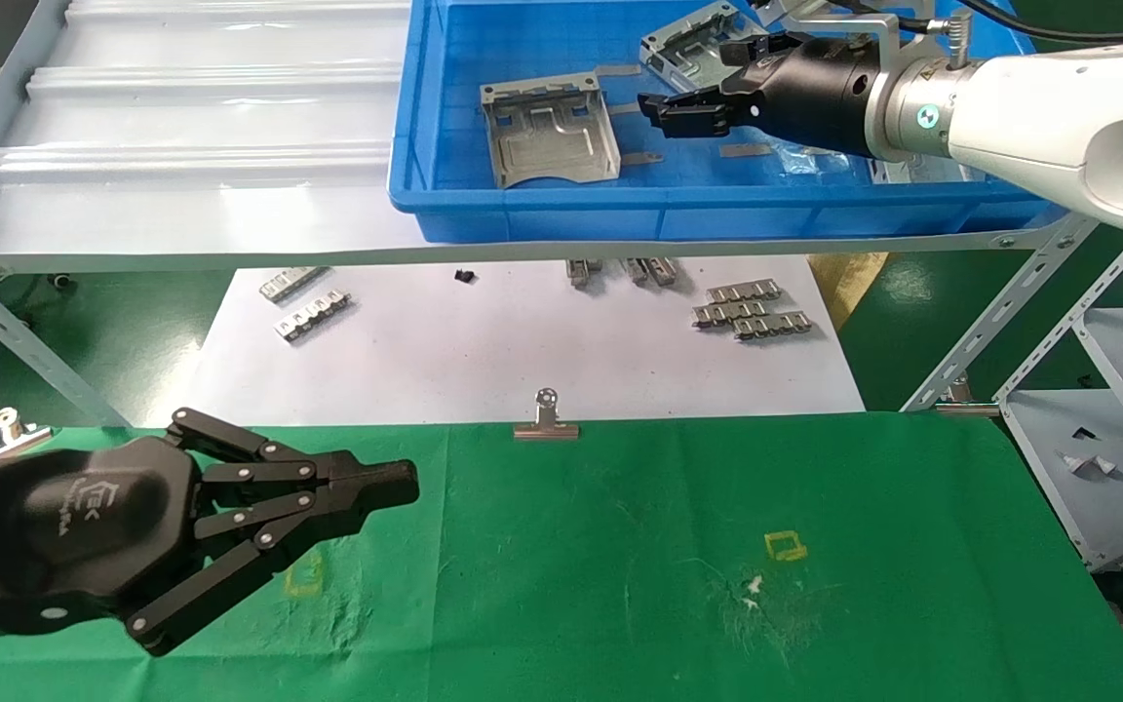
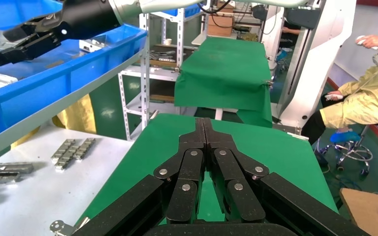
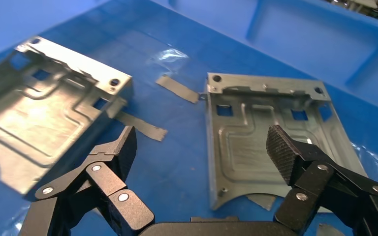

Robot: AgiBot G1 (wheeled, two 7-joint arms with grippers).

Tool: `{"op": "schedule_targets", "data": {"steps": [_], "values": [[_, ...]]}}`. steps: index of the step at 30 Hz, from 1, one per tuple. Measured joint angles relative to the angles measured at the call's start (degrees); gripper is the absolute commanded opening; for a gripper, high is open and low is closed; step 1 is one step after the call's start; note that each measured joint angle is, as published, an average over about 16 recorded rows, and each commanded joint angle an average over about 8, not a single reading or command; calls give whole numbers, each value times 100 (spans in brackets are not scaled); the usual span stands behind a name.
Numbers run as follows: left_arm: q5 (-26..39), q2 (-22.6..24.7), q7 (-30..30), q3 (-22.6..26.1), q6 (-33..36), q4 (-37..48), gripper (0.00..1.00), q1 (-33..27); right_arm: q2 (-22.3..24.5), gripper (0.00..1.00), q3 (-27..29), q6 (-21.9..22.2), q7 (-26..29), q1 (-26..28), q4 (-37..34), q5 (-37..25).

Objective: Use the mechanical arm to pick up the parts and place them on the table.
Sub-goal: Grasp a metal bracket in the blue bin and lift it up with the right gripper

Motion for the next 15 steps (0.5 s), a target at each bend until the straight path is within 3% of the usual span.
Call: {"op": "schedule_targets", "data": {"steps": [9,15], "values": [[0,0,0,0,0,0,0,0,-273,0,-8,713,-196,107,-477,-37],[0,0,0,0,0,0,0,0,-372,0,2,934,-261,82,-509,-11]]}}
